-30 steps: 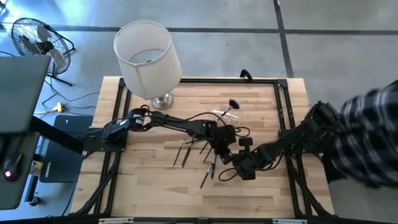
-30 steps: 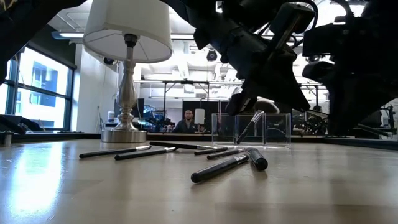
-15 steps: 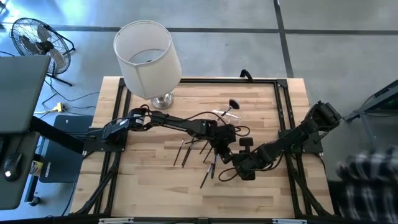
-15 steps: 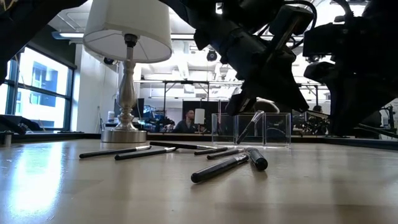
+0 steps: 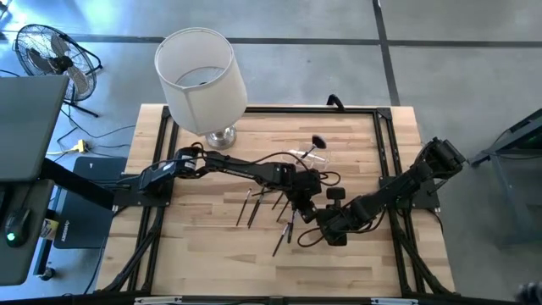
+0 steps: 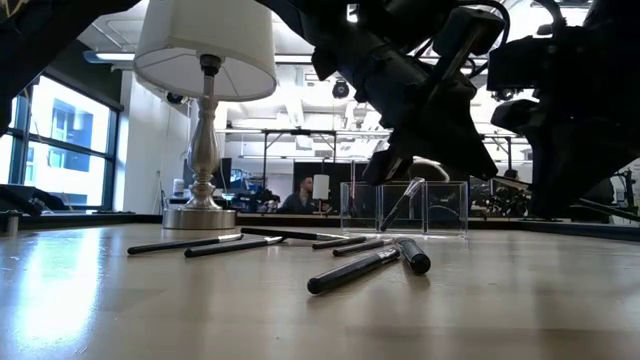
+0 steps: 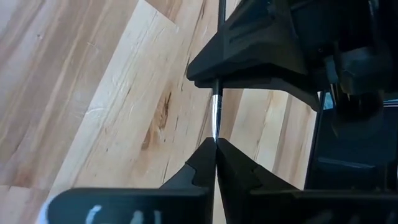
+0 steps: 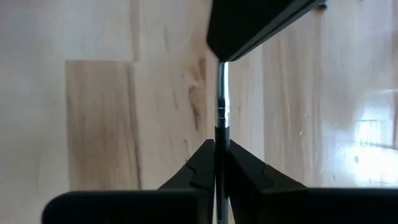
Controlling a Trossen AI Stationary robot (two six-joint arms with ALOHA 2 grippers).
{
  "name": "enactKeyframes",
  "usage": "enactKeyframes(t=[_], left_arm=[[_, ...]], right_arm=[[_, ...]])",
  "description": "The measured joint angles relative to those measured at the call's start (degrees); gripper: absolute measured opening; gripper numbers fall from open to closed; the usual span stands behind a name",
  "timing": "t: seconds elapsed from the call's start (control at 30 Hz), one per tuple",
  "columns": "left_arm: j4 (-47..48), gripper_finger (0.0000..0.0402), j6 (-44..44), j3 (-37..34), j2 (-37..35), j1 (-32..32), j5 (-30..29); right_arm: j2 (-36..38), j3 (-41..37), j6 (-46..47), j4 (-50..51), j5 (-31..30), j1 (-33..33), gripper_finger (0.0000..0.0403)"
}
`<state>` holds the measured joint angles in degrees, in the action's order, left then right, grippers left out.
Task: Pick & Place Makeup Supplies
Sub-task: Put the makeup brush into the transparent organizer
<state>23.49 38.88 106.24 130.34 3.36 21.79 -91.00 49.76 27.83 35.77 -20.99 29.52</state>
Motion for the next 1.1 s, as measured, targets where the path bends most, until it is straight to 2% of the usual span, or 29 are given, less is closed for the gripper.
enactKeyframes(t=[0.1, 0.27, 0.4, 0.53, 0.73, 0.97, 1.1], left_arm=[[-0.45, 0.0038, -1.14, -0.01, 0.0, 0.02, -0.76], [-0.66, 0.0092, -1.47, 0.0, 0.0, -0.37, -1.53], [-0.65, 0.0116, -3.51, -0.01, -0.01, -1.77, -1.03], [0.83, 0.0119, -6.46, 0.07, -2.72, -2.36, -1.56], [3.88, 0.012, -10.88, 0.04, -5.23, -2.21, -7.59], [10.35, 0.012, -16.23, 0.09, -10.85, -1.92, -11.33], [12.36, 0.012, -18.96, 0.1, -12.22, -1.57, -15.38]], right_arm=[[0.0, 0.0, 0.68, -0.05, -0.52, -0.02, 0.0033], [0.0, 0.0, 0.78, -0.09, -0.08, -0.02, 0.0011], [0.0, 0.0, 3.33, -0.06, -0.09, -0.02, 0.0018], [0.0, 0.0, 5.38, 0.03, -0.02, -0.05, 0.0034], [0.0, 0.0, 8.09, 0.09, 0.3, 0.13, 0.0011], [0.0, 0.0, 13.4, -0.26, 0.38, 0.15, 0.0031], [0.0, 0.0, 16.05, -0.33, 0.17, 0.15, 0.0019]])
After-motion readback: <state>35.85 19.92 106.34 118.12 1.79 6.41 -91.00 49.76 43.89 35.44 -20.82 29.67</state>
